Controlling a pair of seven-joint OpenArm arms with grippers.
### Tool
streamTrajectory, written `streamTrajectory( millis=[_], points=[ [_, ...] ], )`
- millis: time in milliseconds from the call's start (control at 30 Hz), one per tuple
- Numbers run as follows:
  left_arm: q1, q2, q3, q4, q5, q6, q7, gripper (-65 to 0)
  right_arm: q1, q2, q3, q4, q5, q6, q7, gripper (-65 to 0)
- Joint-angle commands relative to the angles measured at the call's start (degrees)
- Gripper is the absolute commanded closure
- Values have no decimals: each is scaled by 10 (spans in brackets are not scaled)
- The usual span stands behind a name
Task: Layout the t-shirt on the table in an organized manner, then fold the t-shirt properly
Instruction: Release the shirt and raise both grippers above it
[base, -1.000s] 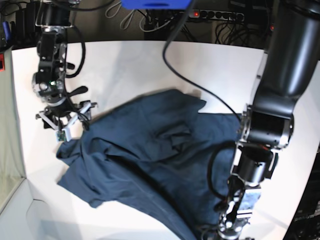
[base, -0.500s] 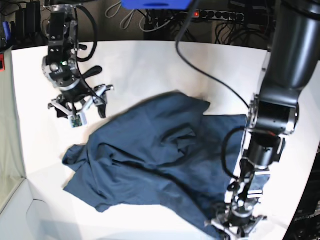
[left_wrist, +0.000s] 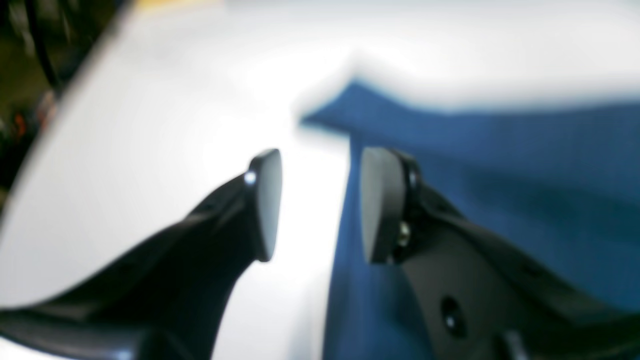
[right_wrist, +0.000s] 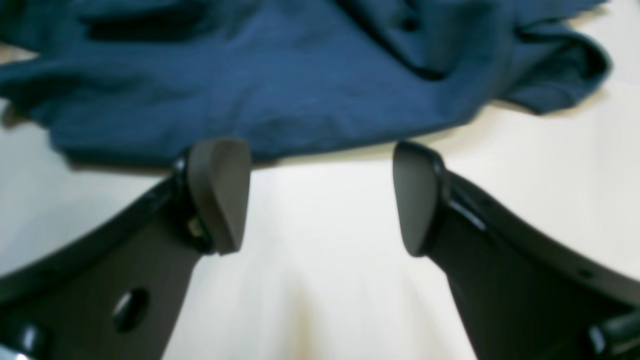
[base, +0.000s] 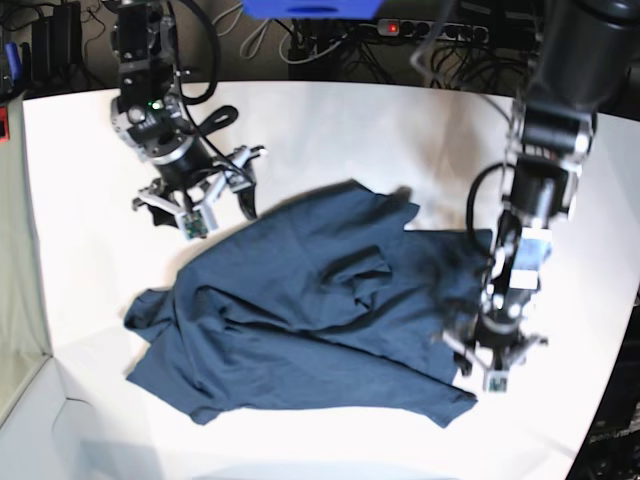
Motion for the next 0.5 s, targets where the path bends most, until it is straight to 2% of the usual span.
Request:
streamTrajectory(
  millis=[0, 200, 300, 467],
  points=[
    [1, -4, -22, 64, -3, 0, -9, -256, 6, -1, -3, 10, 2, 0, 18, -450],
    [196, -5, -156, 321, -3, -1, 119, -264, 6, -5, -26, 11, 2, 0, 18, -450],
    [265, 5, -173, 383, -2, -1, 149, -264, 7, -5, -39, 11, 2, 0, 18, -450],
    [351, 11, -188, 412, -2, -1, 152, -264, 10, -4, -54, 10, 2, 0, 18, -450]
  ],
)
